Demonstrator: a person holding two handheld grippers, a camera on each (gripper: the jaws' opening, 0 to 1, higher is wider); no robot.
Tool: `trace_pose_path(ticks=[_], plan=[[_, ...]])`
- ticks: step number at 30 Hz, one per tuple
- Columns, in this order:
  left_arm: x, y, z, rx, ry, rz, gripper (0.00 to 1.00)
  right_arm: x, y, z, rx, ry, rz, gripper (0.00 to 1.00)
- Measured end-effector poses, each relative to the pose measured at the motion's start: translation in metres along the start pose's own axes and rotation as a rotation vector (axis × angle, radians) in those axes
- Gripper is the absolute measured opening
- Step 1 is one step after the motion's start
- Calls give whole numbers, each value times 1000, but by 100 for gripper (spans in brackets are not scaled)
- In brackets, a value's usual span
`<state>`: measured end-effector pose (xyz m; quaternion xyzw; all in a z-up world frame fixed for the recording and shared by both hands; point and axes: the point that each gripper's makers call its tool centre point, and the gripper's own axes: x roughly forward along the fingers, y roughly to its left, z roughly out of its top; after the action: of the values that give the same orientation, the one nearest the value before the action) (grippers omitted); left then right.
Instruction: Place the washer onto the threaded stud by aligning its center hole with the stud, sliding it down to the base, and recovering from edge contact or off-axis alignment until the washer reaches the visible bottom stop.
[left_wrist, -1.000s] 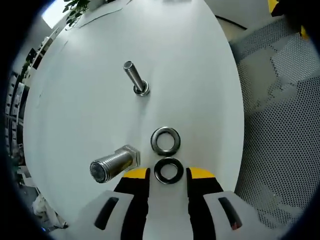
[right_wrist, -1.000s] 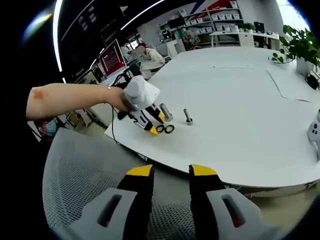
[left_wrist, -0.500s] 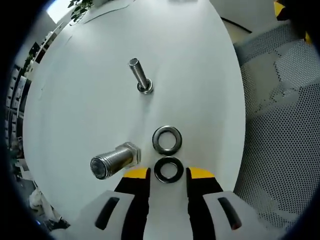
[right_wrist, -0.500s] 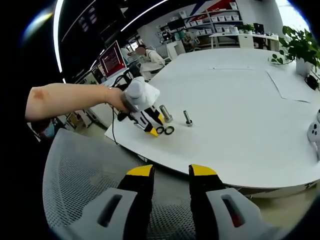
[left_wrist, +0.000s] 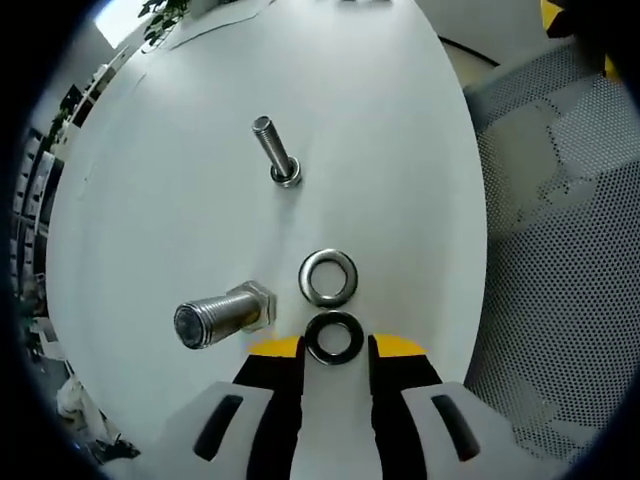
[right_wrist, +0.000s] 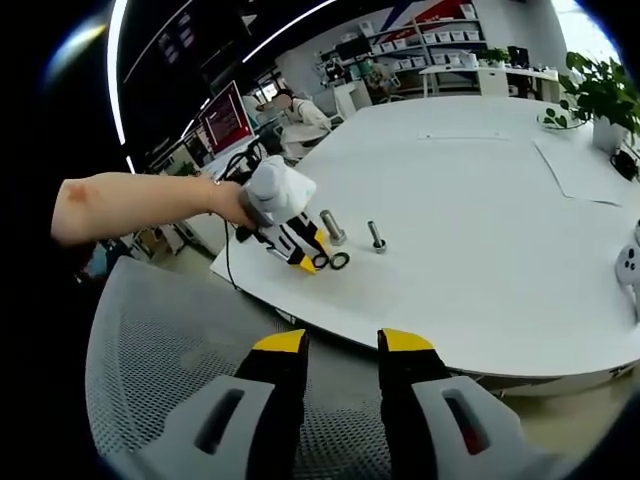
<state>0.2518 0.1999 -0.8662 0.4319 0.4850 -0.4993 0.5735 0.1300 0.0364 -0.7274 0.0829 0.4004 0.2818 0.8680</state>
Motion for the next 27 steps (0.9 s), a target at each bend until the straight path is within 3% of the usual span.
trace_pose_path(ticks=[12, 14, 18, 21, 27], plan=[[-2, 0, -1, -35, -52, 32, 19, 0, 0, 1, -1, -3, 0, 30], [-3, 0, -2, -36, -87, 44, 19, 0, 0, 1, -1, -3, 0, 30], [-4, 1, -3, -68, -134, 54, 19, 0, 0, 1, 1, -5, 0, 30], [-3, 2, -5, -175, -154, 38, 19, 0, -1, 1, 0, -4, -1, 30], [-4, 3, -6, -169, -162, 45, 19, 0, -1, 2, 1, -6, -3, 30]])
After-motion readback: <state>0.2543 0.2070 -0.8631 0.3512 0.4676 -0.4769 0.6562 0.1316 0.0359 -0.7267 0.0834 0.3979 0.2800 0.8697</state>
